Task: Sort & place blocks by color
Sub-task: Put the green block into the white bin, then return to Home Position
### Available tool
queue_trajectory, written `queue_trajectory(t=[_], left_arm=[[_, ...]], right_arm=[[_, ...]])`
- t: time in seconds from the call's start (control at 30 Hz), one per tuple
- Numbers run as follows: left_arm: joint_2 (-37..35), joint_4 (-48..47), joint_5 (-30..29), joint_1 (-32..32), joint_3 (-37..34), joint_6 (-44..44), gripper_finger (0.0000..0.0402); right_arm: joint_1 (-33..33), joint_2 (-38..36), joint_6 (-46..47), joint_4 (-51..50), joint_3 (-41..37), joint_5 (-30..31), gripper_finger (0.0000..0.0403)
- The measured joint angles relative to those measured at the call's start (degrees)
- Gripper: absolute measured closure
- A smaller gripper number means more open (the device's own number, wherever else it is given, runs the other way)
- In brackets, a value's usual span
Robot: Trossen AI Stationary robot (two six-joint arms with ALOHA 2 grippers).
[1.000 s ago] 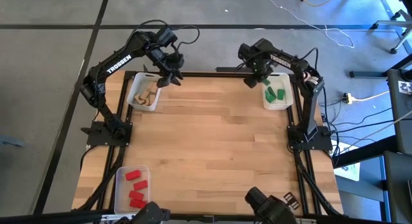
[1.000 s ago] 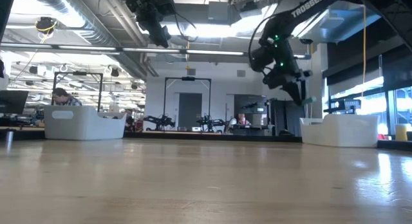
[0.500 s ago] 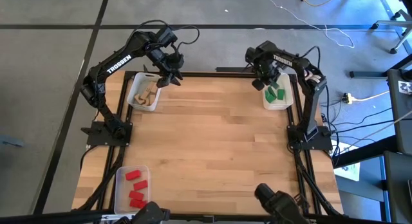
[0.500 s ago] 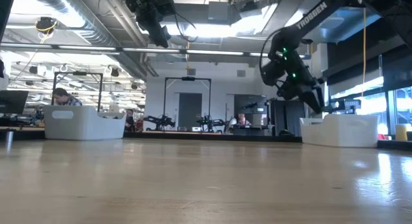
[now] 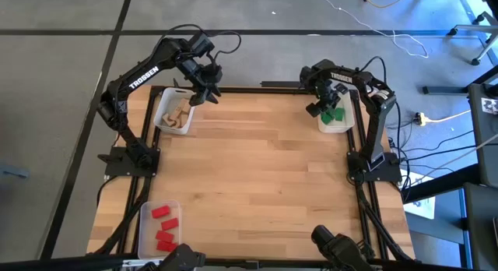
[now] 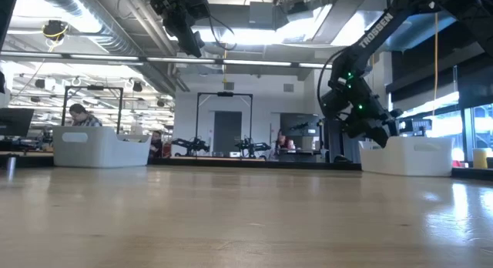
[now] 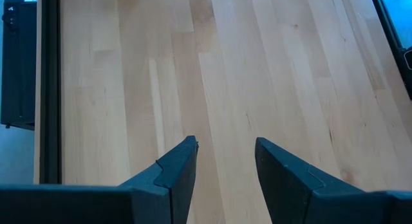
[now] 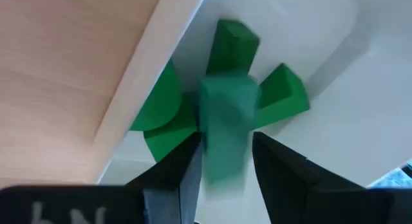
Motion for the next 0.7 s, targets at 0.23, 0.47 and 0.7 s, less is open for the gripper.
queue_trajectory(t=[0.23, 0.47, 0.7], left_arm=[[0.0, 0.0, 0.0, 0.0, 0.0, 0.0, 0.0252], [0.0, -1.1, -0.1, 0.2, 0.0, -0.1, 0.0252], [0.0, -5.0, 0.1, 2.9, 0.0, 0.0, 0.0252]], right_arm=[[0.0, 0.0, 0.2, 0.2, -1.0, 0.0, 0.0262], [0.8, -0.8, -0.1, -1.9, 3.5, -0.7, 0.0262], [4.6, -9.0, -2.0, -1.4, 9.6, -6.1, 0.0265]])
